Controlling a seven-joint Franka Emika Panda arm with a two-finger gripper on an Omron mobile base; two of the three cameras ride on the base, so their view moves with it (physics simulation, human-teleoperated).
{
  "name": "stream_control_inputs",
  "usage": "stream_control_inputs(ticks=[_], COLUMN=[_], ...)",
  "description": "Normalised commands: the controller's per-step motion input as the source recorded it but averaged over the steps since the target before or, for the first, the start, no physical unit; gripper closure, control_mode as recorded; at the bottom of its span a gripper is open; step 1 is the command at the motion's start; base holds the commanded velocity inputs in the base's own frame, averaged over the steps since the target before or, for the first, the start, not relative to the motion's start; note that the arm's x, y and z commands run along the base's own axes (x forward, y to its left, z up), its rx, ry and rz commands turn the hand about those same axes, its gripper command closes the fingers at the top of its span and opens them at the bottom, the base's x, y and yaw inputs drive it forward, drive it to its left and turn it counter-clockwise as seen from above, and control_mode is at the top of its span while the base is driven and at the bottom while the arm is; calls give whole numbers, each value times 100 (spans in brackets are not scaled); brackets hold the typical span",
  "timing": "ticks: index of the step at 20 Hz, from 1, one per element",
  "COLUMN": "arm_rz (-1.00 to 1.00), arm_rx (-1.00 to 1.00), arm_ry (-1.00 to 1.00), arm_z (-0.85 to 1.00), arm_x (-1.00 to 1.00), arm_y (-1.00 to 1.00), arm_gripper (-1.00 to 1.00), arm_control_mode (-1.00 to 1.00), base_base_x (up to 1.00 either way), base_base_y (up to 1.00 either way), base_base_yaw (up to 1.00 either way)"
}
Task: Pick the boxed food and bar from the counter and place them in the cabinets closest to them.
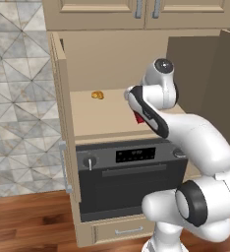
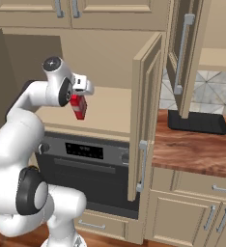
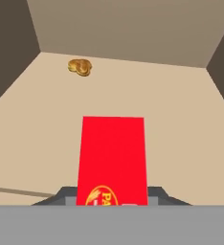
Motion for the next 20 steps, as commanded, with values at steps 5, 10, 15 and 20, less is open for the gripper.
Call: stream_control_inputs(ticks=[5, 10, 15, 20], arm_rz=[0, 0, 0, 0], arm_rx=[0, 0, 0, 0], arm_ry=[4, 2, 1, 1], arm_z=[-14, -14, -14, -18], arm_x=[24, 26, 25, 20], arm_y=[0, 0, 0, 0], arm_gripper=[100, 100, 100, 100], arm_control_mode=[-100, -100, -100, -100], base_base_x=[0, 0, 0, 0], base_base_y=[0, 0, 0, 0], base_base_yaw=[0, 0, 0, 0])
